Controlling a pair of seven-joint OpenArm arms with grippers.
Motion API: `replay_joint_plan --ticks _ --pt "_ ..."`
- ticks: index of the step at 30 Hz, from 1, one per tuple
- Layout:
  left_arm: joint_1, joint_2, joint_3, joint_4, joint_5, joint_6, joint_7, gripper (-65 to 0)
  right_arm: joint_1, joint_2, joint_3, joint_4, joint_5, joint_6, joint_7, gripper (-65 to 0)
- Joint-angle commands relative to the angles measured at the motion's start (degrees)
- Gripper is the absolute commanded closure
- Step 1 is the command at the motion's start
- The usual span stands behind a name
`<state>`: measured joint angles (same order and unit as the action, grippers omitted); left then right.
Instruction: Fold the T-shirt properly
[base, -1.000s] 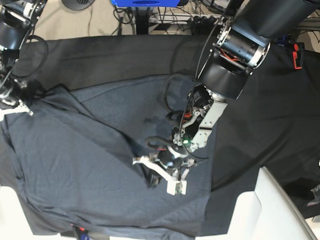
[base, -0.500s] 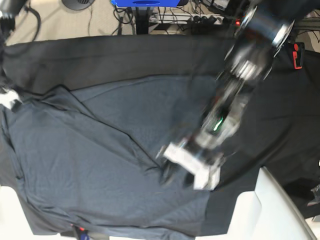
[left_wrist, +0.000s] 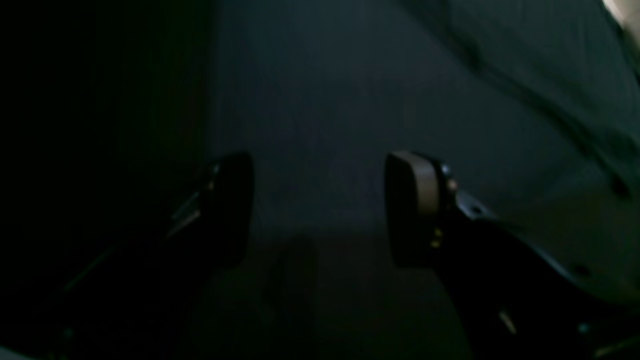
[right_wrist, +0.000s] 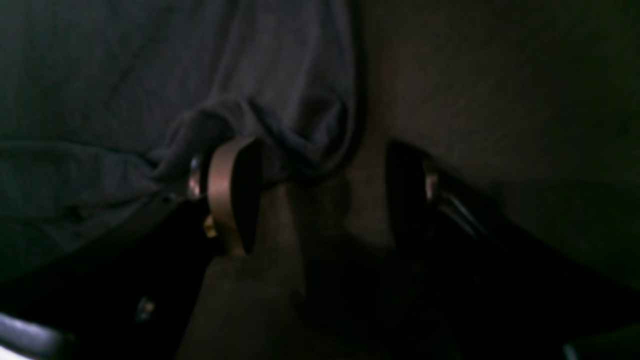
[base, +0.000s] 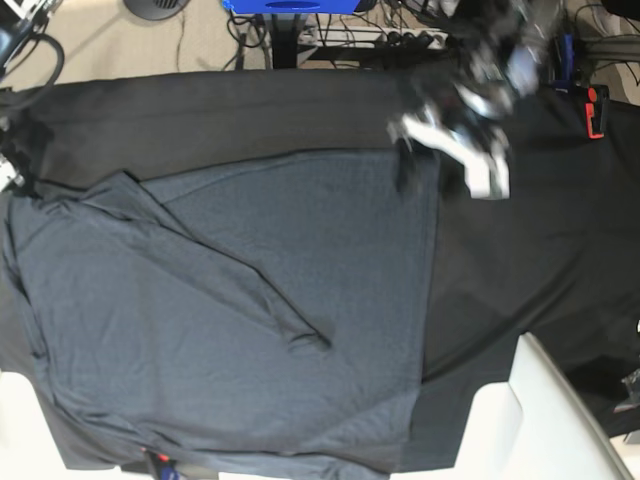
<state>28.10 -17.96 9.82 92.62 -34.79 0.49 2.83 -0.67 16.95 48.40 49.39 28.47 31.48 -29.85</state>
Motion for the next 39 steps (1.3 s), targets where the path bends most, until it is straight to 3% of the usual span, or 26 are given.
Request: replay_joint_plan --ticks 1,4,7,20,28,32,35,39 --pt "0.78 0.07 -0.55 1.05 -1.65 -0.45 -1.82 -40.2 1.06 1.47 0.26 0.15 0.50 0.03 1.23 -37.4" --pt "3.07 0.15 -0.46 0.08 -7.98 -4.14 -1.82 -40.2 2.29 1.73 0.08 -1.52 0.50 0.03 2.11 -37.4" --pt "3.86 0.24 -0.37 -1.41 -9.92 -6.87 -1.82 -40.0 4.58 2.87 0.26 -5.47 0.50 0.03 2.20 -37.5" --pt "5.71 0.77 -0.90 -2.82 -10.45 -6.95 -2.26 -40.2 7.30 3.40 -0.45 -8.37 0.50 0.21 2.02 -37.5" --pt "5.97 7.45 -8.46 -6.25 -10.45 -6.95 -1.91 -39.8 7.39 2.79 -4.58 -8.37 0.76 0.21 2.02 -36.9" --pt "5.88 7.98 -9.69 -7.21 -10.01 -6.95 -1.82 -39.8 7.39 2.79 -4.67 -8.37 0.76 0.21 2.02 -36.2" --pt "5.97 7.80 -10.22 -7.21 -10.01 -6.95 -2.00 -39.8 7.39 2.79 -4.67 -8.37 0.76 0.21 2.02 -25.5" --pt "5.88 7.98 -10.31 -7.30 -10.36 -6.95 -2.35 -39.8 7.39 2.79 -4.67 -8.46 0.76 0.21 2.02 -0.9"
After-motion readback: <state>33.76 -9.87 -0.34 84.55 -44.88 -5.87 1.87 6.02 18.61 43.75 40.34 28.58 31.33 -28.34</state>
